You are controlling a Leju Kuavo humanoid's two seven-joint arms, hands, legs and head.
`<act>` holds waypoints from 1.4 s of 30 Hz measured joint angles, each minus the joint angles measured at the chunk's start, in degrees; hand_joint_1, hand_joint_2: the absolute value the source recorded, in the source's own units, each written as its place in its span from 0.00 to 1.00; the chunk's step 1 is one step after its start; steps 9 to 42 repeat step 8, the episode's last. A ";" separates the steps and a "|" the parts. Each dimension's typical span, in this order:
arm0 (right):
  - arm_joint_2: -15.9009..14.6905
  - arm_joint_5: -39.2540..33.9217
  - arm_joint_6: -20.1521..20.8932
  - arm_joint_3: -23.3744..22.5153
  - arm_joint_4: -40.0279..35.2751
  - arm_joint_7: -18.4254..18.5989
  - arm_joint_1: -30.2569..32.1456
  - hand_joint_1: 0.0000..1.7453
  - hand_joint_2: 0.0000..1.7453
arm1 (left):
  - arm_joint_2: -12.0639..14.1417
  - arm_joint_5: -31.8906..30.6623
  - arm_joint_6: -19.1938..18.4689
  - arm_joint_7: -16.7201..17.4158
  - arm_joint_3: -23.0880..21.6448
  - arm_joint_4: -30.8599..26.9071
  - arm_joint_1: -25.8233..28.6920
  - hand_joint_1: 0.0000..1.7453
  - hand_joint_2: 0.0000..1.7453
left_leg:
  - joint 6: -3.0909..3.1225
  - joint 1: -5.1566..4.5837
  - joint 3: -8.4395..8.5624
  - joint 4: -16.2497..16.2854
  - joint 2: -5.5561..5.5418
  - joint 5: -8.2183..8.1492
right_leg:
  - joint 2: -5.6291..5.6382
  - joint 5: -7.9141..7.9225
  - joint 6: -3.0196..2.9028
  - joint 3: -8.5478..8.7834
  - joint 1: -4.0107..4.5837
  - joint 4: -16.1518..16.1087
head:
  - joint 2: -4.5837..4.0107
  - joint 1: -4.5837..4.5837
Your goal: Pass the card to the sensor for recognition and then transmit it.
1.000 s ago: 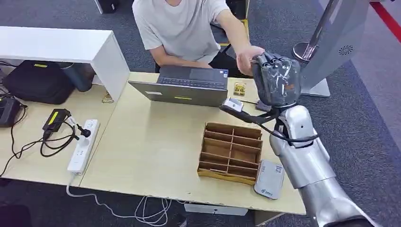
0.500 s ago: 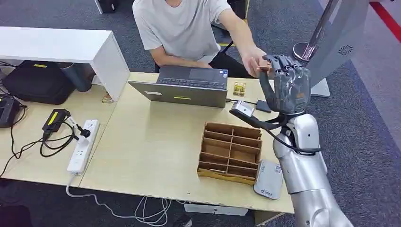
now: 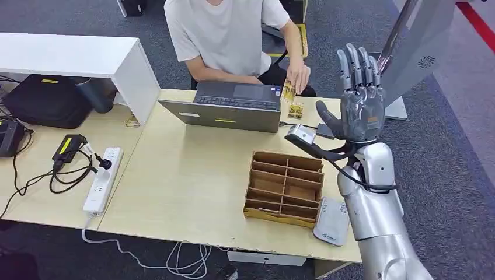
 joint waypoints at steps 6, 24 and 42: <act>0.00 0.00 0.00 -0.07 0.00 0.00 0.00 0.00 1.00 | 0.00 0.00 -0.02 0.00 0.00 0.00 0.00 0.00 1.00 | 0.00 0.00 0.00 0.00 0.00 0.00 | 0.00 0.00 0.00 0.00 0.00 0.00 | 0.00 0.00; 0.00 -0.02 0.00 -0.07 0.00 0.00 0.00 0.00 1.00 | 0.00 0.00 0.00 0.00 0.00 0.00 0.00 0.00 1.00 | 0.00 0.00 0.00 0.00 0.00 0.00 | 0.00 0.00 0.00 0.00 0.00 0.00 | 0.00 0.00; 0.00 -0.02 0.00 -0.07 0.00 0.00 0.00 0.00 1.00 | 0.00 0.00 0.00 0.00 0.00 0.00 0.00 0.00 1.00 | 0.00 0.00 0.00 0.00 0.00 0.00 | 0.00 0.00 0.00 0.00 0.00 0.00 | 0.00 0.00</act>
